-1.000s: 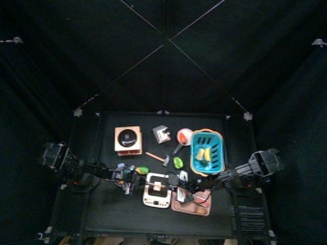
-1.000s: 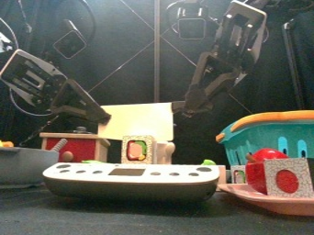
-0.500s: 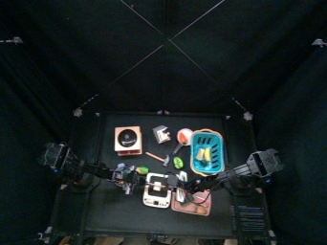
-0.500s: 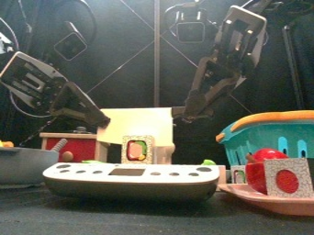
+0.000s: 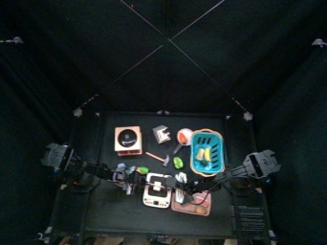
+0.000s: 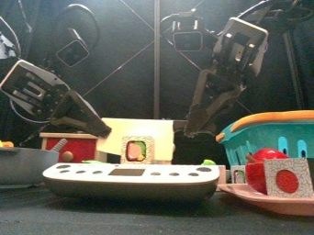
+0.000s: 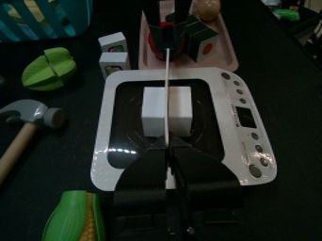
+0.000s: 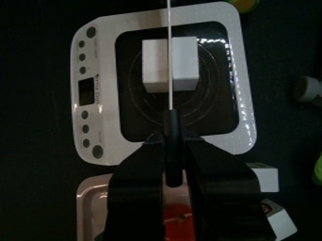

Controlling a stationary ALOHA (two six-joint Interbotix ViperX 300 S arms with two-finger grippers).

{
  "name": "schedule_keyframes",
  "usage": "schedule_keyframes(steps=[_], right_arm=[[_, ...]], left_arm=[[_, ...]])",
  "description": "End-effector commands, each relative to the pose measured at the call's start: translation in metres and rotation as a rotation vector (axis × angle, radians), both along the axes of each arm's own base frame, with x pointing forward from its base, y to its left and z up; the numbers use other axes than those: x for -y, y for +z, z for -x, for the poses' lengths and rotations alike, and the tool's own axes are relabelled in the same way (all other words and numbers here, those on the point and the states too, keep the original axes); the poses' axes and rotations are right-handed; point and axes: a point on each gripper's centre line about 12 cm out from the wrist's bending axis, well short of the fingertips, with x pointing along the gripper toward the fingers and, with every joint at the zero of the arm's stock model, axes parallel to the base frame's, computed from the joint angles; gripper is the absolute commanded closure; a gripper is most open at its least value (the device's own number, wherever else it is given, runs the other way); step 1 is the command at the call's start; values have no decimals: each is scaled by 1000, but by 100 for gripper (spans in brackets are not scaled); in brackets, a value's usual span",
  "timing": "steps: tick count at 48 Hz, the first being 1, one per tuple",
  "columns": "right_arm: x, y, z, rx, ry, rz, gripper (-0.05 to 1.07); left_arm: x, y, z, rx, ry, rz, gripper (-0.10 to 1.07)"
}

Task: Cut white sushi roll

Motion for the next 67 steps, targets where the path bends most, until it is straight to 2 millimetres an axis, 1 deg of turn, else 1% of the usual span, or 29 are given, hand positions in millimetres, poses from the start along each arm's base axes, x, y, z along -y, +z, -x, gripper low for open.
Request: schedule_keyframes(steps=[1,8,18,32,42,55,60,67], right_arm=[[-3,10,-5,31,7,-12,75],[-4,9,-7,30,7,-11,75],[-7,13,-9,41,14,-15,75],[-14,17,-10,48,15,-37,75],[-21,15,-8,43,28,-41,75],[-23,14,-8,37,26,-46,75],[-22,19,-9,46,26,-39,75],[-20,27,-9,59,26,-21,75]], left_arm=[[-1,3,-4,6,8,6,64],[-1,2,-4,-2,9,6,64],[0,0,-3,-16,4,5,64],[14,1,-1,-18,-40,7,64],[22,2,-1,-26,-64,7,64],[25,2,0,-40,-76,6,64],[25,7,0,-26,-76,9,64],[23,21,-1,20,-66,20,64]])
